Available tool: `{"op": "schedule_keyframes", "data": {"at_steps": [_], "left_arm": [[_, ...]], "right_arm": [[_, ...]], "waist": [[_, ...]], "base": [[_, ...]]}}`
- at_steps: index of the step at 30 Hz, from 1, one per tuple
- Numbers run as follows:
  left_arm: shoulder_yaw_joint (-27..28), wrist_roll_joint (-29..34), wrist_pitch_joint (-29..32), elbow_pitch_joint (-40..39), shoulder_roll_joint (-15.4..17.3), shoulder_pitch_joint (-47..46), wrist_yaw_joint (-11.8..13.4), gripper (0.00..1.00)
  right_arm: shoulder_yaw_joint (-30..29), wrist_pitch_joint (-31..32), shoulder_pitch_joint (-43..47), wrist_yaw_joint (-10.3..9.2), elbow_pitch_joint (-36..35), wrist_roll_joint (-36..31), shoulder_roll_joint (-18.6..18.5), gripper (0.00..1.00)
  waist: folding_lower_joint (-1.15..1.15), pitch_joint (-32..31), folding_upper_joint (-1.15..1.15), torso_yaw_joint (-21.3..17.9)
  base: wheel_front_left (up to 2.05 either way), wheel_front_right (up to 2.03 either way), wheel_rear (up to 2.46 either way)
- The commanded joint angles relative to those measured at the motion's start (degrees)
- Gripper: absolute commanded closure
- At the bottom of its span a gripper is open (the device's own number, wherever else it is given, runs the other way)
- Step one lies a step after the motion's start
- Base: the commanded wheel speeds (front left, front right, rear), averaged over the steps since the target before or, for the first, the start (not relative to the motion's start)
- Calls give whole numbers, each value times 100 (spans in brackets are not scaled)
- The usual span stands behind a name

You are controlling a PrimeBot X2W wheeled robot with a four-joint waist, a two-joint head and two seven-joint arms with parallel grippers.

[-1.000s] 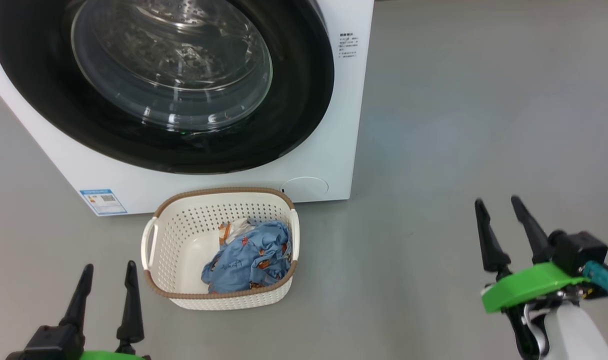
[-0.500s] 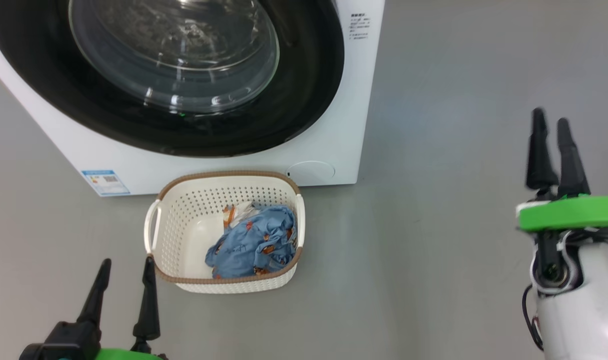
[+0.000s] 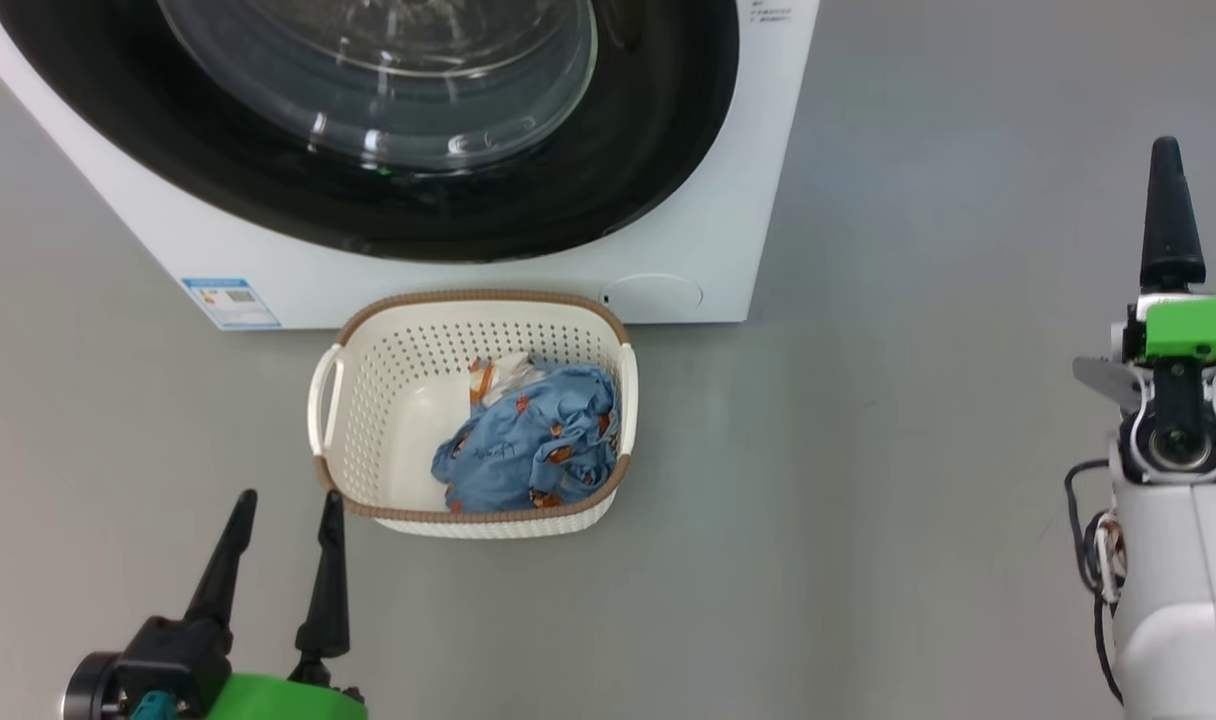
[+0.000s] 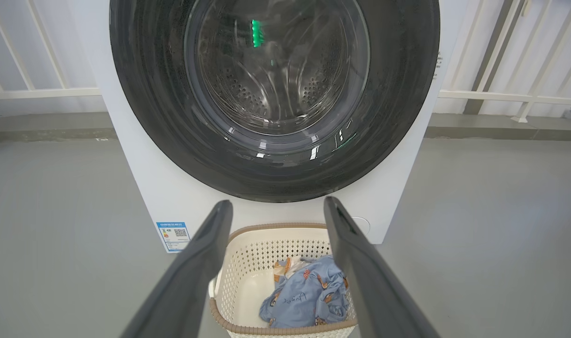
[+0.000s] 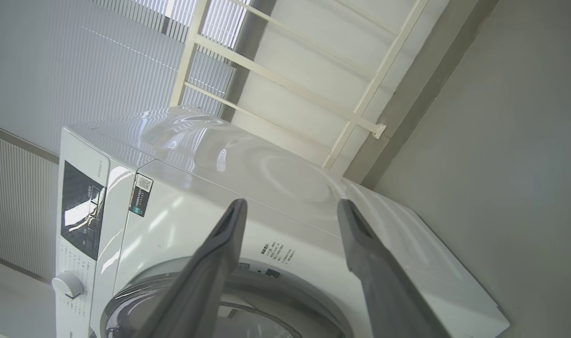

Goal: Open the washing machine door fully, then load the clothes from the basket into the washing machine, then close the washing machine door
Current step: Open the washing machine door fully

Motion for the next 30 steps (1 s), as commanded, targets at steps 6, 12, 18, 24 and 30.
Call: {"op": "schedule_keyframes", "data": {"at_steps": [6, 12, 18, 24, 30], "left_arm": [[1, -101, -54, -160, 92, -359, 68, 0], [-110, -173, -54, -211, 92, -492, 110, 0], [-216, -267, -54, -294, 92, -683, 155, 0], [-405, -339, -54, -320, 92, -894, 179, 0], [-576, -475, -54, -330, 92, -1028, 221, 0]], "right_arm": [[16, 896, -823, -5, 465, 298, -148, 100], [18, 1635, -1360, -5, 738, 341, -277, 100], [-56, 2296, -1957, -5, 1018, 325, -390, 100], [-174, 3056, -2571, -5, 1295, 466, -299, 100], [-316, 3528, -3030, -5, 1490, 530, -262, 100]], "waist": [[0, 362, 0, 161], [0, 599, 0, 249], [0, 857, 0, 359], [0, 1083, 0, 500], [0, 1253, 0, 674]], "base": [[0, 0, 0], [0, 0, 0], [0, 0, 0], [0, 0, 0], [0, 0, 0]]}}
